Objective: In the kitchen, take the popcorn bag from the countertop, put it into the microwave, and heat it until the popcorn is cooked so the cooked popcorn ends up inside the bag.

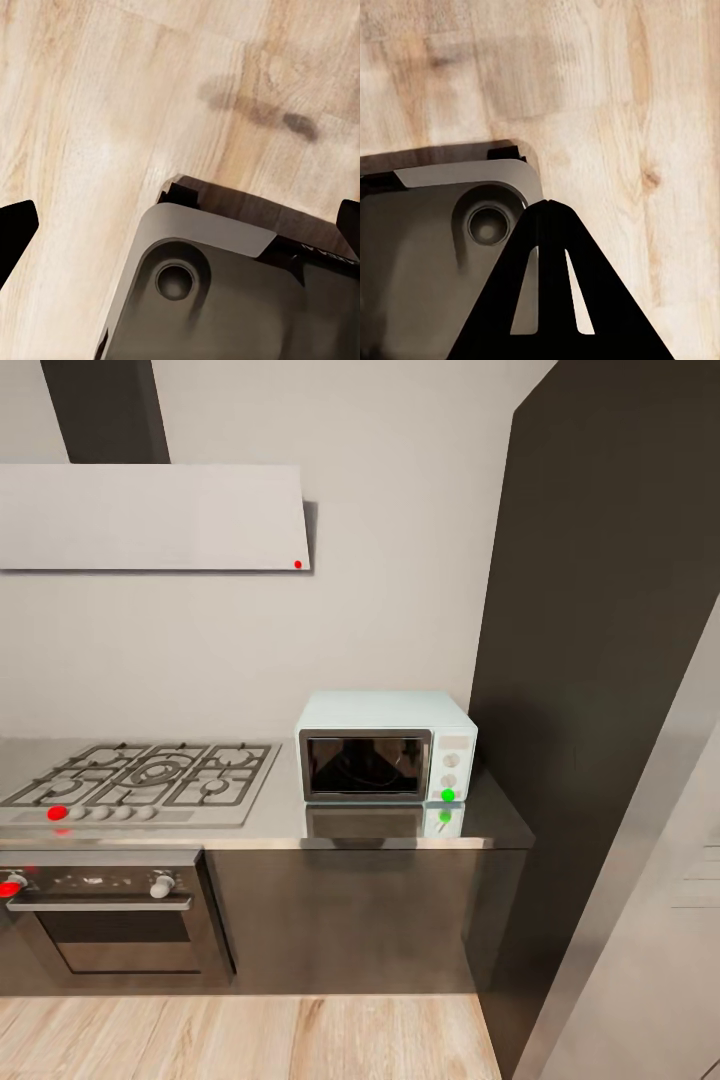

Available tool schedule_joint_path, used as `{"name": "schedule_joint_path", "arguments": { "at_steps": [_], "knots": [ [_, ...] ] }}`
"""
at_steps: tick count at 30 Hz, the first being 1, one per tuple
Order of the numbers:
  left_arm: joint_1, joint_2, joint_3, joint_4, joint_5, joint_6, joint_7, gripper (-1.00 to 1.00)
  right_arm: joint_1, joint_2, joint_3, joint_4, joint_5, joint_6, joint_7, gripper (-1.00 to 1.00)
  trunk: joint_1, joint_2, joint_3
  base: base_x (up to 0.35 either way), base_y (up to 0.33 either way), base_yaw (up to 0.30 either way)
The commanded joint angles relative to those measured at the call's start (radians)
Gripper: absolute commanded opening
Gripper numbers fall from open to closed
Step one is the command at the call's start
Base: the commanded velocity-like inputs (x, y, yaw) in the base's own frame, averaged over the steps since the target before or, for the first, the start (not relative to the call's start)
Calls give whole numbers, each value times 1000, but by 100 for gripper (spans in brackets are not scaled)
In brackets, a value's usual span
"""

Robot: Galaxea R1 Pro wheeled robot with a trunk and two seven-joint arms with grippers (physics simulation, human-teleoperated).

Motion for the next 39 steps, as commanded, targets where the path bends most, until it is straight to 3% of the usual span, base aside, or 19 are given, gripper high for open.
{"name": "schedule_joint_path", "arguments": {
  "at_steps": [1,38,39],
  "knots": [
    [0,0,-9,0,7,-2,3,100,-1,0,-8,3,5,-6,1,-100,0,-1,-1,0,0,0],
    [0,0,-9,0,7,-2,3,100,-1,0,-6,2,8,-6,7,-100,0,-1,-1,0,0,0],
    [0,0,-9,0,7,-2,3,100,-1,9,-4,1,13,-5,7,-100,0,-1,-1,0,0,0]
  ]
}}
